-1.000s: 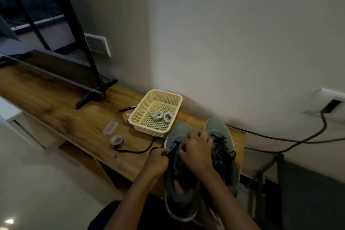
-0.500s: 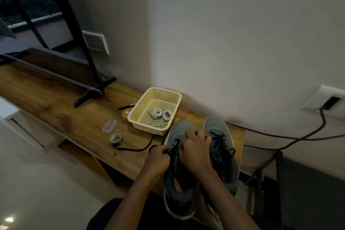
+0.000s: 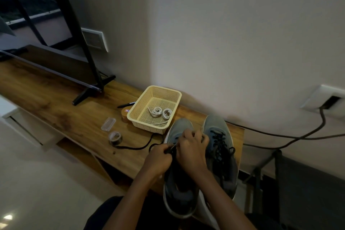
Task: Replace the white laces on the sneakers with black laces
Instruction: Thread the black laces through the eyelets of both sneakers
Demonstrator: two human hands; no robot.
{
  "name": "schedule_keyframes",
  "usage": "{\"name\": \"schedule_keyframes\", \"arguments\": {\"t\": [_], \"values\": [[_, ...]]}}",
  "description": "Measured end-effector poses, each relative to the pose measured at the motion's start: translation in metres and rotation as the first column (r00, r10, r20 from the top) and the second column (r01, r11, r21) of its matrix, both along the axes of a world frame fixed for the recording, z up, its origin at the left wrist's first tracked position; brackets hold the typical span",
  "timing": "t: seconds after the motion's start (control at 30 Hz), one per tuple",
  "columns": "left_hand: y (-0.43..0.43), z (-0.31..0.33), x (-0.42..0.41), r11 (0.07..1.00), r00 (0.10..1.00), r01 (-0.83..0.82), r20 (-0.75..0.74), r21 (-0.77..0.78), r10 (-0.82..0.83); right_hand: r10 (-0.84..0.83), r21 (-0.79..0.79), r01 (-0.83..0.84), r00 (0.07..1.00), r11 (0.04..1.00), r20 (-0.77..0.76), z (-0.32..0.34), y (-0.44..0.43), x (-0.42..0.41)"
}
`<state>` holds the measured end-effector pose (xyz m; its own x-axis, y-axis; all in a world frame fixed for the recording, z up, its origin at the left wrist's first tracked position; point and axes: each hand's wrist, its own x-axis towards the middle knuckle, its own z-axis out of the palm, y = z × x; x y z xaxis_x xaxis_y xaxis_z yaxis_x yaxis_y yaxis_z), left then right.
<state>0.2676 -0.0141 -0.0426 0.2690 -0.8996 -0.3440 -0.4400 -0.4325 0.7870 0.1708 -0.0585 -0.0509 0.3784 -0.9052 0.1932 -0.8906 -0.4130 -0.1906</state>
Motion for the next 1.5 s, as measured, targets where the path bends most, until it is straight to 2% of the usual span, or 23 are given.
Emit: {"name": "schedule_keyframes", "arguments": {"t": [0.1, 0.17, 0.23, 0.33, 0.4, 0.5, 0.63, 0.73, 0.87, 0.93, 1.0, 1.1, 1.17, 1.27, 1.33, 1.4, 1.47, 1.5], "values": [[0.0, 0.001, 0.001, 1.0, 1.0, -0.017, -0.017, 0.002, 0.017, 0.006, 0.051, -0.009, 0.998, 0.999, 0.064, -0.001, -0.001, -0.003], [-0.001, 0.002, 0.002, 0.996, 0.993, -0.085, -0.079, -0.026, 0.082, -0.02, 0.105, 0.011, 0.996, 0.994, 0.087, 0.004, -0.007, -0.009], [-0.002, 0.0, 0.005, 0.983, 0.982, -0.167, -0.099, -0.072, 0.16, -0.102, 0.15, 0.074, 0.977, 0.986, 0.188, 0.012, -0.011, -0.019], [-0.006, -0.002, 0.012, 0.977, 0.986, -0.144, 0.064, -0.158, 0.156, -0.253, 0.184, 0.207, 0.928, 0.961, 0.275, 0.026, -0.015, -0.035], [-0.01, -0.003, 0.014, 0.984, 0.986, -0.049, 0.147, -0.17, 0.074, -0.274, 0.15, 0.242, 0.926, 0.959, 0.261, 0.028, -0.011, -0.042], [-0.017, -0.003, 0.012, 0.991, 0.974, 0.09, 0.215, -0.1, -0.067, -0.226, 0.076, 0.217, 0.961, 0.973, 0.157, 0.029, 0.003, -0.043], [-0.024, -0.009, 0.008, 0.998, 0.974, 0.041, 0.225, -0.048, -0.029, -0.177, 0.081, 0.177, 0.984, 0.981, 0.002, 0.027, 0.015, -0.039], [-0.025, -0.01, 0.008, 1.0, 0.986, 0.014, 0.168, -0.026, -0.01, -0.186, 0.123, 0.191, 0.981, 0.974, -0.054, 0.026, 0.015, -0.039], [-0.026, -0.009, 0.009, 1.0, 0.997, -0.003, 0.077, -0.007, 0.004, -0.191, 0.137, 0.197, 0.98, 0.971, -0.056, 0.027, 0.015, -0.04], [-0.028, -0.009, 0.009, 0.998, 0.997, -0.059, 0.051, 0.018, 0.058, -0.19, 0.133, 0.197, 0.98, 0.971, -0.064, 0.028, 0.015, -0.04], [-0.029, -0.008, 0.009, 0.985, 0.984, -0.169, -0.047, 0.04, 0.171, -0.185, 0.136, 0.193, 0.98, 0.972, -0.07, 0.029, 0.015, -0.041], [-0.031, -0.006, 0.011, 0.922, 0.874, -0.381, -0.3, 0.068, 0.383, -0.175, 0.147, 0.185, 0.982, 0.972, -0.078, 0.03, 0.014, -0.043], [-0.031, -0.004, 0.014, 0.866, 0.803, -0.495, -0.341, 0.073, 0.488, -0.176, 0.153, 0.186, 0.981, 0.971, -0.078, 0.03, 0.014, -0.044], [-0.03, 0.0, 0.015, 0.797, 0.759, -0.6, -0.361, -0.064, 0.542, -0.175, 0.15, 0.185, 0.982, 0.971, -0.078, 0.03, 0.014, -0.044], [-0.026, 0.001, 0.015, 0.823, 0.83, -0.54, -0.274, -0.176, 0.486, -0.175, 0.144, 0.185, 0.981, 0.972, -0.081, 0.031, 0.015, -0.043], [-0.025, -0.007, 0.018, 0.908, 0.943, -0.314, 0.017, -0.278, 0.332, -0.174, 0.147, 0.183, 0.982, 0.972, -0.073, 0.031, 0.015, -0.042], [-0.024, -0.014, 0.02, 0.951, 0.93, -0.132, 0.298, -0.279, 0.216, -0.17, 0.147, 0.179, 0.983, 0.973, -0.072, 0.031, 0.015, -0.042], [-0.025, -0.016, 0.02, 0.962, 0.917, -0.095, 0.355, -0.256, 0.184, -0.168, 0.148, 0.178, 0.983, 0.973, -0.074, 0.031, 0.015, -0.041]]}}
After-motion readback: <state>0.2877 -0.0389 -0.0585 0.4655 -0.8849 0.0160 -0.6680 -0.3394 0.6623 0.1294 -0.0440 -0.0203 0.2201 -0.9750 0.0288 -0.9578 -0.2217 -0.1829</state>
